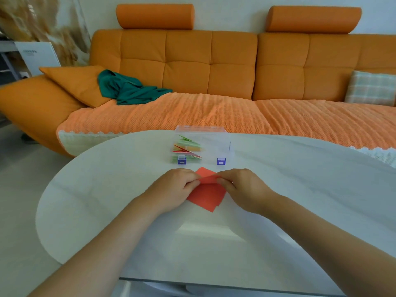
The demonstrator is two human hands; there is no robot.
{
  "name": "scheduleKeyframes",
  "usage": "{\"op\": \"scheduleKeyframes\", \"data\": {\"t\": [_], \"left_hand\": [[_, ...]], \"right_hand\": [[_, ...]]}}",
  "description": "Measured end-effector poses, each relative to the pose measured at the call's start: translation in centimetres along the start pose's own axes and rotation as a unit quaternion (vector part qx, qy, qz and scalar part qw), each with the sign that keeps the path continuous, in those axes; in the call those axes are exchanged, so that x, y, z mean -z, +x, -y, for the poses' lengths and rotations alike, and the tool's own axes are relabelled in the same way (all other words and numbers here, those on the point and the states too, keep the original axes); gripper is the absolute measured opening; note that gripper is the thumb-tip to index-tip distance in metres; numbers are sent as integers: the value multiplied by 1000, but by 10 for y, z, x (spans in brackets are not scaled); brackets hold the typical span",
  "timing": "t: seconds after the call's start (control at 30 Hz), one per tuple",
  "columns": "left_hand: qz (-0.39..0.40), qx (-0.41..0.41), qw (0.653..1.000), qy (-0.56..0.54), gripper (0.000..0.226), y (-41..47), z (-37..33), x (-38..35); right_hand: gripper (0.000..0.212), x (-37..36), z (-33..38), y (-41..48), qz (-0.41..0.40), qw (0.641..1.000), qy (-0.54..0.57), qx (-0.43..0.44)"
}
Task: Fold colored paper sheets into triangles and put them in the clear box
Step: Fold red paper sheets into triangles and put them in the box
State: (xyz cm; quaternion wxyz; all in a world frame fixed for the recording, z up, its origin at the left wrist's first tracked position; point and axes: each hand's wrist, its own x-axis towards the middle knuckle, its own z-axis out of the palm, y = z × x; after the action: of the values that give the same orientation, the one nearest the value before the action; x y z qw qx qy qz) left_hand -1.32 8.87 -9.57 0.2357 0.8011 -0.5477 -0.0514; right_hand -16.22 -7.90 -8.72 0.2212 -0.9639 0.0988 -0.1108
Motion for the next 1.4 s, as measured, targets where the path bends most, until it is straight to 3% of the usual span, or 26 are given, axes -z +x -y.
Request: {"op": "scheduleKeyframes", "data": {"t": [0.1,0.3,0.4,0.5,0.57,0.67,0.8,0.9,1.1,1.27,1.4], "left_hand": [[-35,-18,999,-3,23,-1,-3,0],[-82,23,994,-64,15,-4,-18,4],[-89,42,990,-98,14,-6,-23,2],[-74,38,990,-111,13,-8,-31,-4],[-65,25,991,-117,13,-11,-38,-8],[-82,5,989,-121,15,-12,-49,-15],[-126,-28,981,-146,17,-10,-61,-24],[-137,-62,979,-137,17,-8,-68,-30],[-112,-151,981,-52,5,4,-78,-40],[-76,-17,992,-103,11,12,-88,-45],[-54,74,968,-232,11,18,-94,-45]], "right_hand": [[24,-4,-2,2,-70,995,-64,18],[11,-3,3,-2,-166,984,-44,43],[10,7,9,-14,-137,989,24,42],[39,20,6,-23,-58,985,139,-88],[49,28,-5,-25,-69,975,106,-185],[42,45,-20,-30,-48,955,53,-287],[30,55,-22,-37,48,921,184,-341],[16,54,-24,-41,15,906,265,-330],[32,56,-37,-44,-38,919,272,-282],[23,54,-38,-49,-17,953,214,-215],[23,51,-39,-53,-22,958,214,-192]]}}
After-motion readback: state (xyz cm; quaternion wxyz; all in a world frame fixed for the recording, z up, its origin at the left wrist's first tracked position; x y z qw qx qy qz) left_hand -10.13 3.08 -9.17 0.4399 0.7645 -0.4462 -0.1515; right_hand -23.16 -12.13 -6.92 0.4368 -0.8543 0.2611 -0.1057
